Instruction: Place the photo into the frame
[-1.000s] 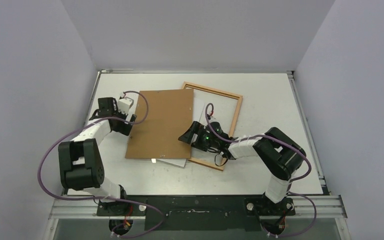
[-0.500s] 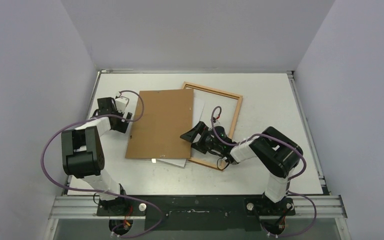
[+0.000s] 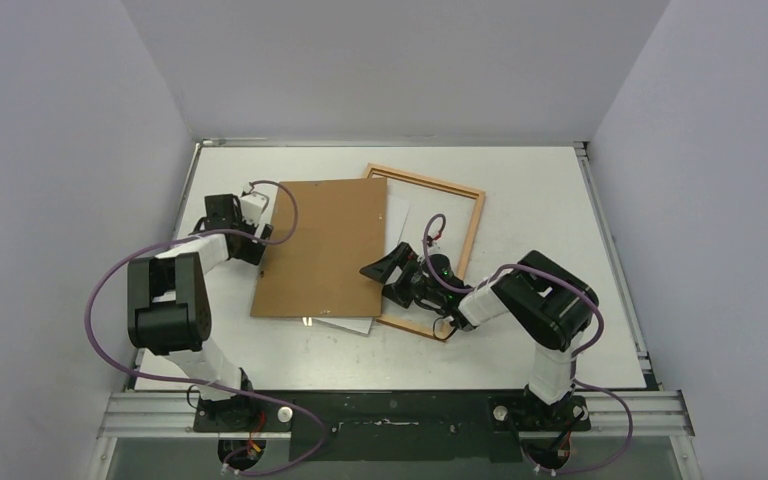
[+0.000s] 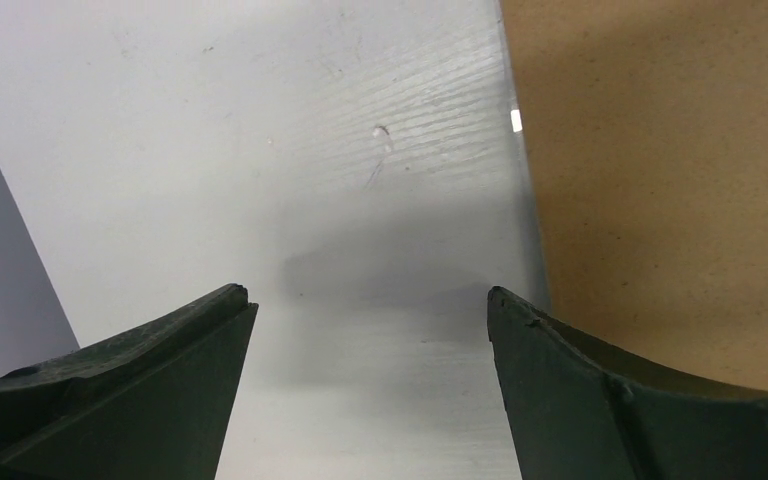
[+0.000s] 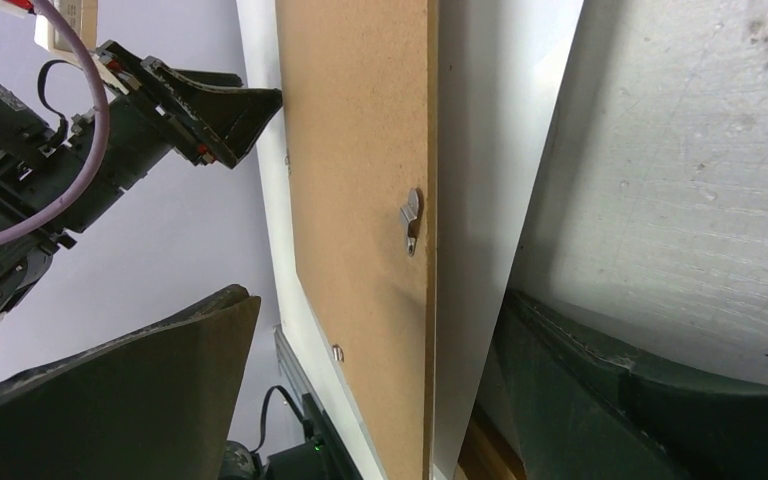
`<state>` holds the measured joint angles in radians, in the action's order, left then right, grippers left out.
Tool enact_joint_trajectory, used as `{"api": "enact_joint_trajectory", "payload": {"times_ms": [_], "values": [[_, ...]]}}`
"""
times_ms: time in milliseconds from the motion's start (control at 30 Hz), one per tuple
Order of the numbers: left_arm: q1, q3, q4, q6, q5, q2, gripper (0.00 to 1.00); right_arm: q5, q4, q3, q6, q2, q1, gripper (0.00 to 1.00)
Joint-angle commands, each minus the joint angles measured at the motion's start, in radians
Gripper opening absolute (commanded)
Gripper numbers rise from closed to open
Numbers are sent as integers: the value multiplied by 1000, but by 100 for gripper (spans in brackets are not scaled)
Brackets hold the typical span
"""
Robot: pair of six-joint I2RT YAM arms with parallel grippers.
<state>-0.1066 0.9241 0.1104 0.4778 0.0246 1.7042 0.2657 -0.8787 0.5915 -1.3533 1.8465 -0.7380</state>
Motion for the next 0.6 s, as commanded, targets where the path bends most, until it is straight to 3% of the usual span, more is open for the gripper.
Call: {"api": "enact_joint_trajectory", "payload": {"times_ms": [0,133,200,400,567], "values": [[17,-24,36,-16,-54,-8,86,-6,-29,11,6,-9,8,84],[27,-25,41,-14,-57,-16,85,3,7,45,34,-24,4,62],[32,-32,37,-9,-62,-23,85,11,24,59,45,-29,5,44],[43,-26,49,-8,-75,-47,85,11,90,94,81,-68,5,25],[21,114,205,-60,-148,-124,93,-51,390,235,251,-168,-3,7]]}}
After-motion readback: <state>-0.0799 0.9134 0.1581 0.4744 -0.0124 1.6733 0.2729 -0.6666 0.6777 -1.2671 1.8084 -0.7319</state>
